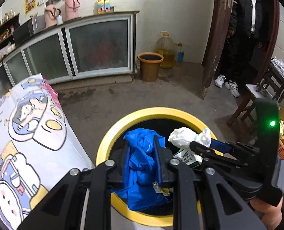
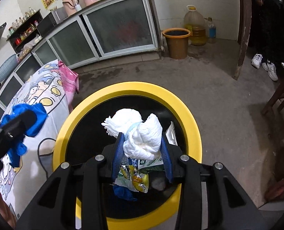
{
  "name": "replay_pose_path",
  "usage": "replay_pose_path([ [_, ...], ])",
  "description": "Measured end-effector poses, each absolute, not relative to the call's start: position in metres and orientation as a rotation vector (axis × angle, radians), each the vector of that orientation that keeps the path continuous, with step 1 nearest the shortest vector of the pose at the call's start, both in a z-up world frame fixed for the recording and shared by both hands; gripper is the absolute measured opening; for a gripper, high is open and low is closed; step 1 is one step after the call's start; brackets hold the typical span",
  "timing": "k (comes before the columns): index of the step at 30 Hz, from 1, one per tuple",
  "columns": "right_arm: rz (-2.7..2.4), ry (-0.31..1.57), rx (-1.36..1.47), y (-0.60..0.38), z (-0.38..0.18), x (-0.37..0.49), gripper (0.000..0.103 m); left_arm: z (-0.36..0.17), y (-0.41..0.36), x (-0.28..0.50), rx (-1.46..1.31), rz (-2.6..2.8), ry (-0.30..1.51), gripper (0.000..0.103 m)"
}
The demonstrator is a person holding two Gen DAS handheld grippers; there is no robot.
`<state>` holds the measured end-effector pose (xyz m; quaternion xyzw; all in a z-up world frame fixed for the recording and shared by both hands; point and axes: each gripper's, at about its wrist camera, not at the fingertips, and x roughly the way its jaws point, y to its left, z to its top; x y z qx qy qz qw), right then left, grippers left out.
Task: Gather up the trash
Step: 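Carry the gloves and tissue over the bin and open both tools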
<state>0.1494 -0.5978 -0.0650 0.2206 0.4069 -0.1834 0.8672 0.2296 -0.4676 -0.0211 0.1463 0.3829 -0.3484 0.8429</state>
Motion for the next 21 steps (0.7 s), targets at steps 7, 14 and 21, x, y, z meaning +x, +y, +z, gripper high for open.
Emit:
replay_pose_path([
  [7,-0.407,0.913,0.474,-0.606,-0.08,0.167,0.038,-0.042,-0.471,0.248,0.291,-0.712,0.87,0.021],
  [14,-0.474,0.927,0.486,-0.613,-0.082,0.166,0.057,-0.038,-0.456,0.256,0.253,-0.677,0.856,0.074],
  [21,-0.557,0.832,0.465,-0.607,-0.066,0.146,0.082,-0.011,-0.426,0.241,0.221,-0.672,0.719,0.095],
])
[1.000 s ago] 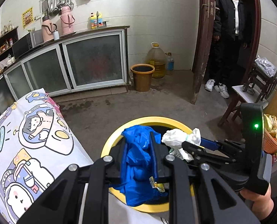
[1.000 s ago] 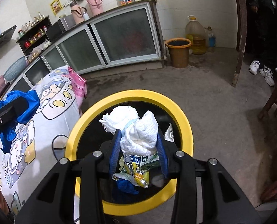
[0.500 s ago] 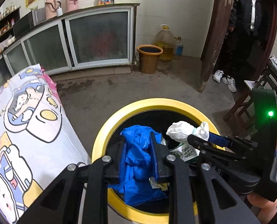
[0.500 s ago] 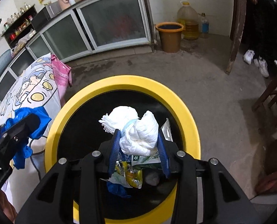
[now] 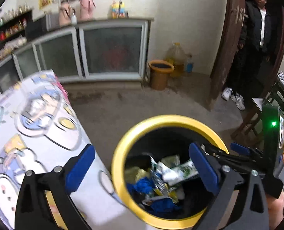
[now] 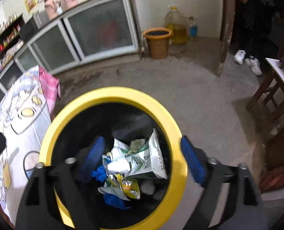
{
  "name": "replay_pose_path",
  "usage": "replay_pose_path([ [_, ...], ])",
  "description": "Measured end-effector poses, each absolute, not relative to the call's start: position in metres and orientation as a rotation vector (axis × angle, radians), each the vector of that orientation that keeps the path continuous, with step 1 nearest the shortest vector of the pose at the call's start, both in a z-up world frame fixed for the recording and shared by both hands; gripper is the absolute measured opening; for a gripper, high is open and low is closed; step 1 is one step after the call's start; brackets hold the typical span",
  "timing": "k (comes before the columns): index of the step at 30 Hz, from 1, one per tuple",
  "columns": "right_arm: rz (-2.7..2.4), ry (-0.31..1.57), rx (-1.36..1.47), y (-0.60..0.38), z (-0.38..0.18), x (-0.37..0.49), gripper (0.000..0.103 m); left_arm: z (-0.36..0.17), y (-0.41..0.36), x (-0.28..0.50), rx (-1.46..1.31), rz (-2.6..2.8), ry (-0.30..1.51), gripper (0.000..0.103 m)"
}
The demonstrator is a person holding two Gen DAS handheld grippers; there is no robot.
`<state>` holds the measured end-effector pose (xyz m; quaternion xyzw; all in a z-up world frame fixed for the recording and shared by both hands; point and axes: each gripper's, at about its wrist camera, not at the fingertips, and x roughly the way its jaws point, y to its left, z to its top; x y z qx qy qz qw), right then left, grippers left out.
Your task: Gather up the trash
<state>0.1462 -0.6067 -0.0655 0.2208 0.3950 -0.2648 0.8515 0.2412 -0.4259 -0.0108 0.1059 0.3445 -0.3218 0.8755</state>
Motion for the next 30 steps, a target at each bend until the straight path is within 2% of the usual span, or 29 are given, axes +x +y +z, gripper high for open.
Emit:
replay_pose_path([
  [4,-0.626,0.728,0.409,-0.592,-0.052,0.133,0.095,0.007,-0.401,0.226,0.201,-0.678,0.649,0.095],
  [13,-0.714,0.518,0.281,-0.544,-0.01,0.1,0.095,0.043,-0.329,0.192,0.108,-0.59,0.594,0.095],
  [17,-0.7,0.458,0.206,-0.505,0.011,0.084,0.095,0.058,-0.287,0.181,0.052,-0.544,0.666,0.095],
  [30,-0.576,0.422,0.123,-0.384,0.046,0.042,0.095,0.093,-0.153,0.111,-0.085,-0.349,0.545,0.095],
])
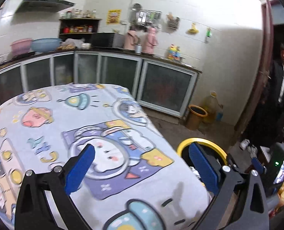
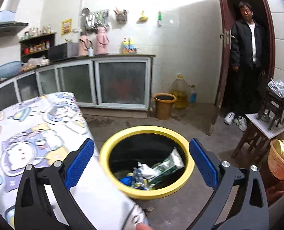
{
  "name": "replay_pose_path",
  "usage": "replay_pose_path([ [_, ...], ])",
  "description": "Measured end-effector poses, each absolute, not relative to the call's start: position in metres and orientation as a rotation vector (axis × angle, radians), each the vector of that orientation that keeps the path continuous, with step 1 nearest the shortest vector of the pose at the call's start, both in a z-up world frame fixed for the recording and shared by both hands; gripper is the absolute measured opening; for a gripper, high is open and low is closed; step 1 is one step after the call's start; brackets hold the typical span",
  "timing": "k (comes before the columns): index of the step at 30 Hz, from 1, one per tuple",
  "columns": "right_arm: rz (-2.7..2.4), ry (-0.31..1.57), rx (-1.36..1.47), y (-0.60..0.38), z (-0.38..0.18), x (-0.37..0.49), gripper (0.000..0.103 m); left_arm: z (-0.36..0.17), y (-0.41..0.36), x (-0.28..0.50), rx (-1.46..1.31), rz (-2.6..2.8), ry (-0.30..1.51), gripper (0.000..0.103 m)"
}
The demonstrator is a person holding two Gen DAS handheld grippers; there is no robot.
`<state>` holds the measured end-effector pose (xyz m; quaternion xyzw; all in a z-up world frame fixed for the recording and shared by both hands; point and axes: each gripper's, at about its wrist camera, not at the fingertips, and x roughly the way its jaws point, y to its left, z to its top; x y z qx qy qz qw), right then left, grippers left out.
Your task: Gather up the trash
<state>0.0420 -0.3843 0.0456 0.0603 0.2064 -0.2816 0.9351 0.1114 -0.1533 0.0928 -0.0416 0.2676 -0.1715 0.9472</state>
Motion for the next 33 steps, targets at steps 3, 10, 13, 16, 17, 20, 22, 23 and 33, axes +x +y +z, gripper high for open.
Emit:
replay_pose_path([
  [3,-0.538,0.413,0.147,-0.363,0.053,0.03,0.095,0.093,-0.132,0.098,-0.095,-0.295,0.538,0.095],
  [10,-0.471,0.392,0.15,-0.316,0.064,0.011,0.095,0.089,-0.098,0.072,-0.013,-0.169,0.549,0.095],
  [13,-0.434,0.397,0.132,-0.29,0.063,0.003,0.095,0.083,-0.082,0.061,-0.004,-0.122,0.562,0.095],
  [16,-0.405,0.386,0.09,-0.263,0.061,-0.006,0.095,0.076,-0.069,0.051,0.017,-0.083,0.569,0.095],
  [17,-0.392,0.39,0.081,-0.255,0.06,-0.009,0.095,0.072,-0.064,0.047,0.018,-0.067,0.574,0.095],
  [20,-0.334,0.411,0.063,-0.237,0.059,-0.015,0.095,0.059,-0.048,0.036,-0.031,-0.052,0.62,0.095],
  [22,-0.315,0.417,0.045,-0.226,0.058,-0.019,0.095,0.05,-0.041,0.03,-0.056,-0.038,0.636,0.095],
  [23,-0.304,0.421,0.043,-0.22,0.057,-0.021,0.095,0.047,-0.039,0.027,-0.058,-0.032,0.64,0.095],
  [33,-0.327,0.382,0.014,-0.216,0.057,-0.037,0.095,0.05,-0.035,0.01,-0.064,-0.006,0.603,0.095],
])
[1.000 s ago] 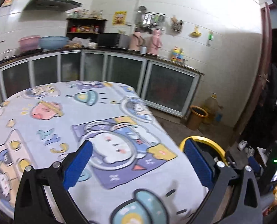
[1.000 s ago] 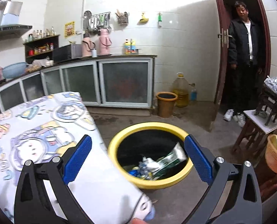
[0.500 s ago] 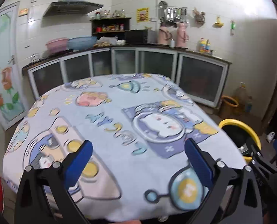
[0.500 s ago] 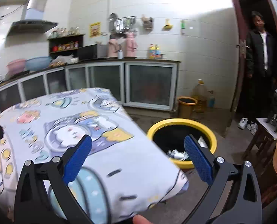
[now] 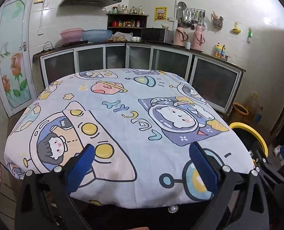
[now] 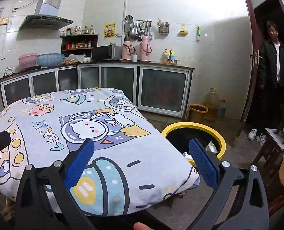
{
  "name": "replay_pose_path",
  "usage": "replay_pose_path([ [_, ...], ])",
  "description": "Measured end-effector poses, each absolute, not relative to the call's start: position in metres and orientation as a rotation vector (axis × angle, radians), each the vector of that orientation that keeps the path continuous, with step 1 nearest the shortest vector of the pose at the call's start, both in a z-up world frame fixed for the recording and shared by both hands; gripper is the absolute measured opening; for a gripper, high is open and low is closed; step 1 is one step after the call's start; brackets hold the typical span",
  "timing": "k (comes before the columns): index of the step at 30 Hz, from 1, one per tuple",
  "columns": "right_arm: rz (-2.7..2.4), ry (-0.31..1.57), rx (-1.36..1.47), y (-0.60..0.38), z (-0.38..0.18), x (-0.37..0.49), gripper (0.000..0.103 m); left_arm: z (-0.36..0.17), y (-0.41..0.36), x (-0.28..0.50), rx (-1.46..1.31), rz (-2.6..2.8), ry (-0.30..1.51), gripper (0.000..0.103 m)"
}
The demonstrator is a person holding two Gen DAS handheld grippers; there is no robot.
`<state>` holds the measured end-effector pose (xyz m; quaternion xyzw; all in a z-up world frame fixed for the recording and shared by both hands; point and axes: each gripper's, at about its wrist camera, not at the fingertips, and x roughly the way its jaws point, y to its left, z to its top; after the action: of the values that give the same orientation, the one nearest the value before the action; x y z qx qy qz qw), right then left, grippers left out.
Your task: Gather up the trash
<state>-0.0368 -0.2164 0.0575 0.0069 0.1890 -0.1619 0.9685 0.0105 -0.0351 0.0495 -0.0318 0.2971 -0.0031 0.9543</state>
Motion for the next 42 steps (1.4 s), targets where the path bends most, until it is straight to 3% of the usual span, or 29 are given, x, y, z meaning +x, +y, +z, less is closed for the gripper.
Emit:
replay_pose_path([
  [42,-0.295,0.413,-0.011,-0.211,0.0507,-0.031,0.095,0.0468,-0.0376,0.012,-0.076,-0.01,0.627,0.095],
])
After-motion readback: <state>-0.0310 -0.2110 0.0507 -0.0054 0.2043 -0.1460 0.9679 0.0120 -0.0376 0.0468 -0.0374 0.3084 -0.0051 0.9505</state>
